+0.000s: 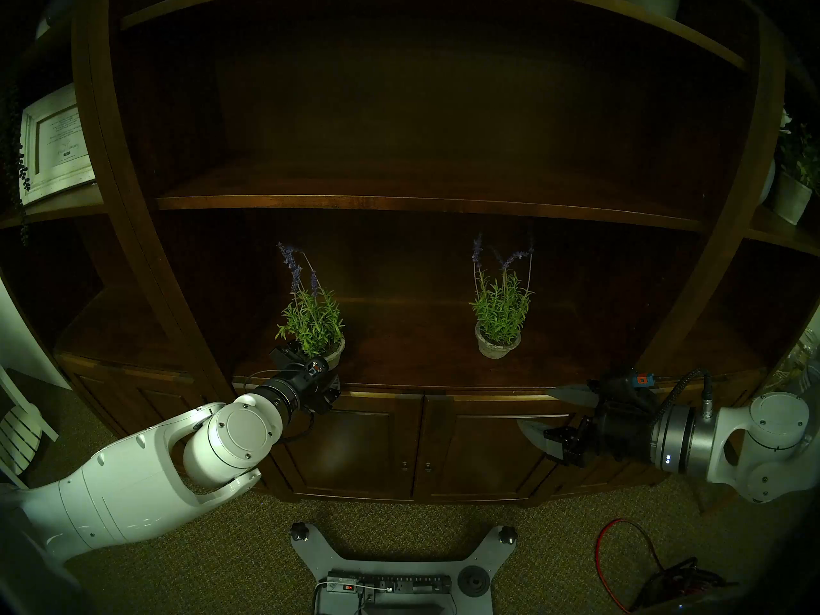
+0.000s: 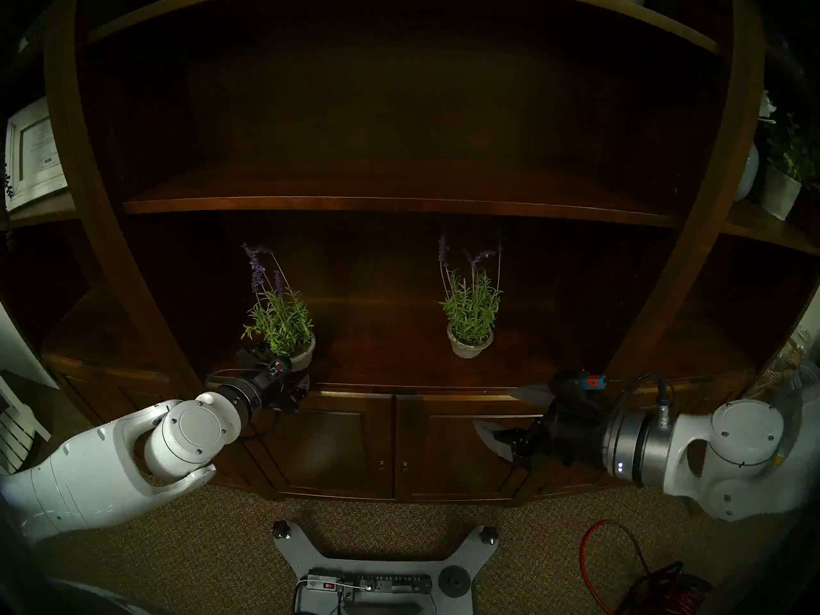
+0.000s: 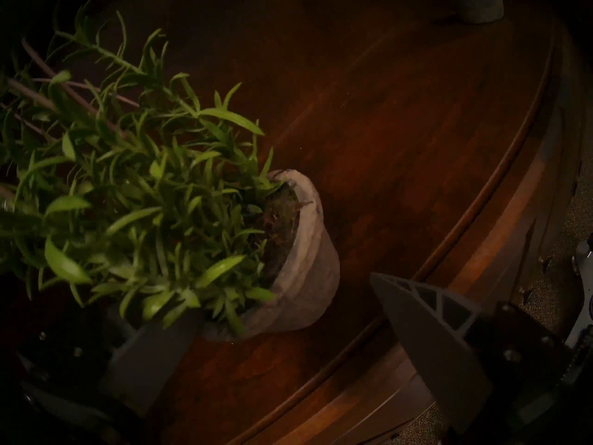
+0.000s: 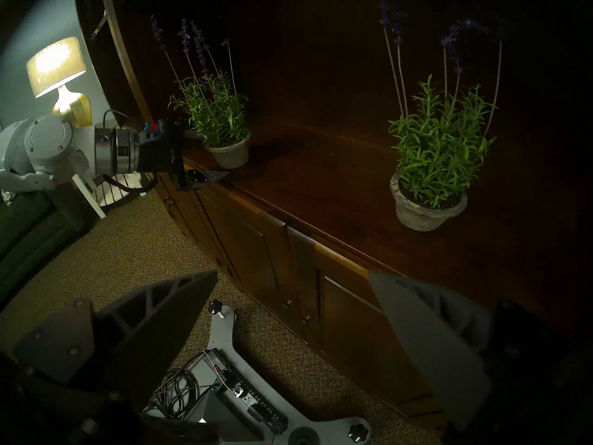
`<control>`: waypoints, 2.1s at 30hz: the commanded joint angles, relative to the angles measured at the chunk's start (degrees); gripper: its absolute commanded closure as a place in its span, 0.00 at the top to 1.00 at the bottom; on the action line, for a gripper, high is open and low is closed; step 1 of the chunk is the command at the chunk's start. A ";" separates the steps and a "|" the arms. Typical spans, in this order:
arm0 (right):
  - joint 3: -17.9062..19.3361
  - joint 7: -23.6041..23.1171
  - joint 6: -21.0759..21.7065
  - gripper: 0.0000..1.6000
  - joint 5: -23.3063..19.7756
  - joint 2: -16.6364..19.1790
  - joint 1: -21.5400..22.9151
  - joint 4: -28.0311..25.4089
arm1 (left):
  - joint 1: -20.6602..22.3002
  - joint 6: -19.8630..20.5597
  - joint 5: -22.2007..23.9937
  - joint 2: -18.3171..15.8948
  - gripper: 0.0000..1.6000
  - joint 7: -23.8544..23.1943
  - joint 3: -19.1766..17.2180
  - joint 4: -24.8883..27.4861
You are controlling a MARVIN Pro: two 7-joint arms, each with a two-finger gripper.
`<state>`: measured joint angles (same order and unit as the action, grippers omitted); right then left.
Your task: Place the fake decorative plant upright
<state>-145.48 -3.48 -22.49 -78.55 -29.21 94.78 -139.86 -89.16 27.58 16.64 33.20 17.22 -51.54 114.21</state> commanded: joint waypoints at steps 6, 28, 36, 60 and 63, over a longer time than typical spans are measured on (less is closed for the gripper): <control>0.47 -0.03 -0.77 1.00 -0.12 -0.05 0.78 -0.14 | 0.56 -0.88 0.38 -0.38 1.00 1.45 -1.44 1.19; 0.48 -0.03 -0.77 1.00 -0.12 -0.05 0.78 -0.14 | 2.27 -0.32 0.02 1.87 1.00 1.94 -1.04 -0.88; 0.47 -0.03 -0.77 1.00 -0.12 -0.05 0.78 -0.14 | 2.56 -0.10 -0.13 2.51 0.80 1.81 -0.94 -1.13; 0.47 -0.03 -0.76 1.00 -0.12 -0.05 0.78 -0.14 | 0.60 -0.78 0.86 0.86 1.00 3.20 -2.64 0.91; 0.47 -0.03 -0.77 1.00 -0.12 -0.05 0.78 -0.14 | 0.39 -0.93 0.88 0.75 1.00 3.49 -2.69 0.97</control>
<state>-145.49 -3.49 -22.49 -78.54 -29.21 94.78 -139.86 -89.27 27.44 17.36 34.50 19.70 -52.60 113.50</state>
